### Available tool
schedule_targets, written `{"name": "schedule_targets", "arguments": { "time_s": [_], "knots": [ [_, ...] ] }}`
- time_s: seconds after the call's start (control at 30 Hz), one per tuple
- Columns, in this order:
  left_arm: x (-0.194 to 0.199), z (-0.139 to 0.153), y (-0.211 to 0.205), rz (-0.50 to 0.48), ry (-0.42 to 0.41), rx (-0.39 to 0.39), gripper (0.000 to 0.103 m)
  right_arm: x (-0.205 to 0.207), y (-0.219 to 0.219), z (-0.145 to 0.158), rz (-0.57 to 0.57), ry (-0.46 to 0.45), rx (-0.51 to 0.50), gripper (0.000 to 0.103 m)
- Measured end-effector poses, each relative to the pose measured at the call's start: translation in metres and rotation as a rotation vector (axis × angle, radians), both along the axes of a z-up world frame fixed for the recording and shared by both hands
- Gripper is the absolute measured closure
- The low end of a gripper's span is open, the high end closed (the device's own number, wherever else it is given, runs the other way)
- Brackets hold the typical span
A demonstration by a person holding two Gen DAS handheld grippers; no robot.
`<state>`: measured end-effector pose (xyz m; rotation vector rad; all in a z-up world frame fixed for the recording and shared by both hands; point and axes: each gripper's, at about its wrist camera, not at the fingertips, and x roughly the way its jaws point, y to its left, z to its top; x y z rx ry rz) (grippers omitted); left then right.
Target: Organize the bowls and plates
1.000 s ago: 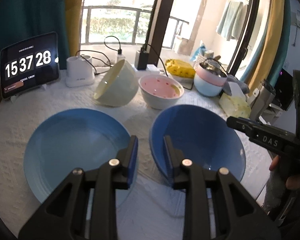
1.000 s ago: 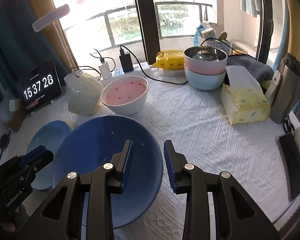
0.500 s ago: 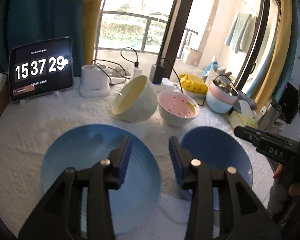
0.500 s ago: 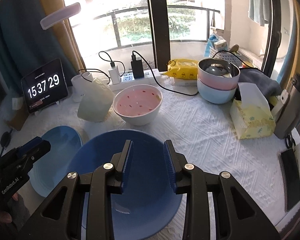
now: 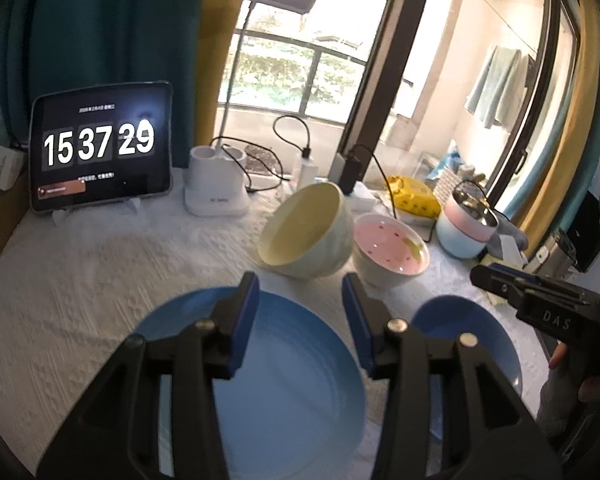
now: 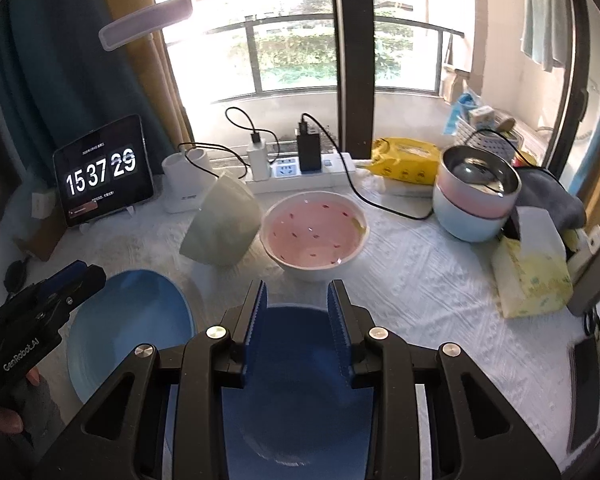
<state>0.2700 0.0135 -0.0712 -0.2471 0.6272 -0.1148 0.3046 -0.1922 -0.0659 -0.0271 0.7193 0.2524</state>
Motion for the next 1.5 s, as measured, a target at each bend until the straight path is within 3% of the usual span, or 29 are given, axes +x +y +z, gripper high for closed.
{"name": "schedule_targets", "arguments": {
  "time_s": [0.8,1.23,1.37,1.5],
  "knots": [
    [0.060,-0.018,0.040,0.059,0.047,-0.043,0.058,0.064,0.082,0.006,0.128,0.021,-0.104,0.070],
    [0.086,-0.039,0.059,0.083,0.106,-0.078,0.058,0.110,0.116,-0.007,0.082,0.071,-0.177,0.069],
    [0.090,-0.046,0.062,0.088,0.111,-0.099,0.057,0.122,0.126,-0.011,0.073,0.077,-0.196,0.055],
    [0.097,-0.052,0.061,0.073,0.128,-0.108,0.057,0.135,0.135,-0.019,0.059,0.093,-0.230,0.055]
  ]
}}
